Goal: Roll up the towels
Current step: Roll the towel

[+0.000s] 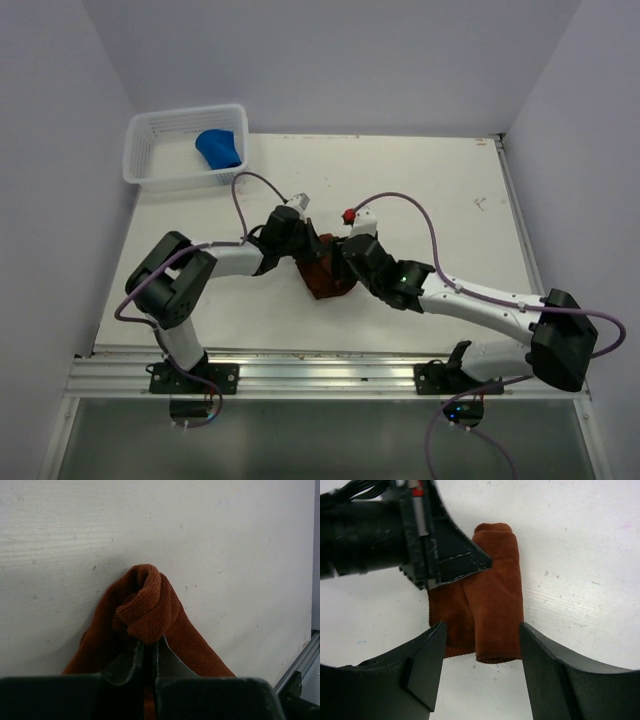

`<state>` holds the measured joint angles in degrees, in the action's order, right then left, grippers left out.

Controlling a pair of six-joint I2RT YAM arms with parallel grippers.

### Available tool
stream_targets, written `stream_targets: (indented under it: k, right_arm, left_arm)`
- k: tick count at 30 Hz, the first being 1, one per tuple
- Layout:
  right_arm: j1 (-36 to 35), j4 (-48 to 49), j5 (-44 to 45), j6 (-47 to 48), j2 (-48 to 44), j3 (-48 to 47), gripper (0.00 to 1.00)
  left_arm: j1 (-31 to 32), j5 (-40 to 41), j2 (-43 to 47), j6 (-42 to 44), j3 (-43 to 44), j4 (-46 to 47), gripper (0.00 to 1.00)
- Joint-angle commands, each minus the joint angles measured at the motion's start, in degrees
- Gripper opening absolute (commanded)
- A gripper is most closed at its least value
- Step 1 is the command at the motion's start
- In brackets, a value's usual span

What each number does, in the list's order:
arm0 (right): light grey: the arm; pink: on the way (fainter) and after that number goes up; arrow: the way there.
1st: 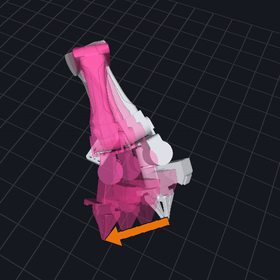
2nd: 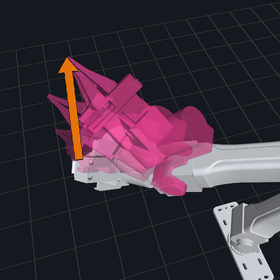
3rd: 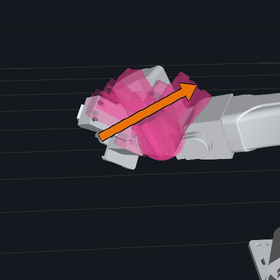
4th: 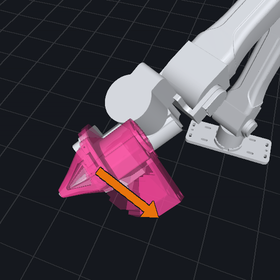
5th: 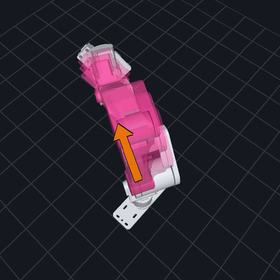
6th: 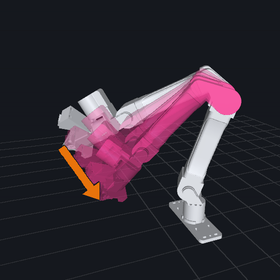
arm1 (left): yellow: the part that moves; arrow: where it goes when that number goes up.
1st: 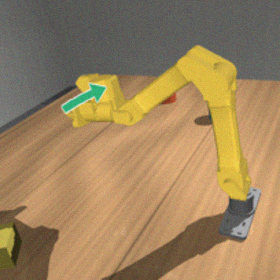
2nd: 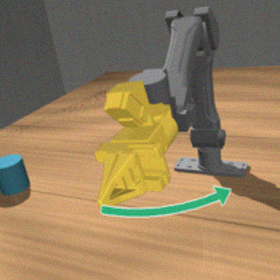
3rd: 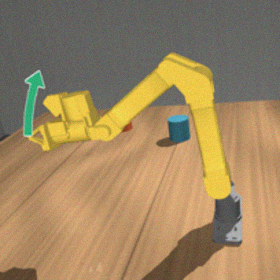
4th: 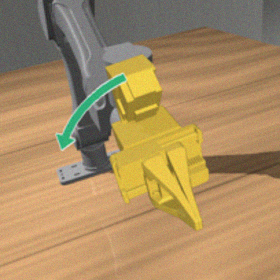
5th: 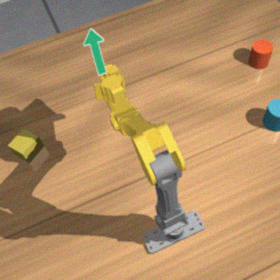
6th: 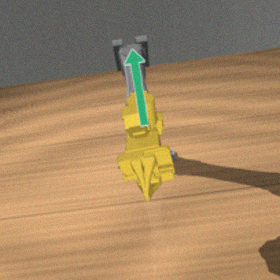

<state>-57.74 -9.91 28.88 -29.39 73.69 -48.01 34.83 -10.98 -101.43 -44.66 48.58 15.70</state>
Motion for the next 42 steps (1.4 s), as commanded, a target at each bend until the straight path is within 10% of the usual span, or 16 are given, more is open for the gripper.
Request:
stream_targets:
  k: [1,13,25,38,42]
  right_arm:
    - [5.8,0.0,-10.2,-8.3,-1.8,1.8,0.63]
    - [14.3,8.5,-28.3,-14.6,4.0,6.6,0.65]
    - [14.3,13.0,-28.6,-13.4,8.7,12.8,0.64]
    - [10.8,12.1,-25.8,-8.5,11.2,12.3,0.18]
    - [8.7,10.4,-21.9,-7.1,10.9,11.2,0.02]
  left_arm:
    - [-0.4,2.5,2.5,-1.0,-4.5,5.9,0.00]
    - [-0.5,3.0,4.4,-2.6,-9.9,13.6,0.00]
    - [-0.4,3.3,4.7,-2.5,-10.1,13.7,0.00]
    - [-0.6,5.5,6.3,-3.0,-10.5,11.9,0.00]
    - [-1.7,5.7,8.0,-2.8,-10.3,9.8,0.14]
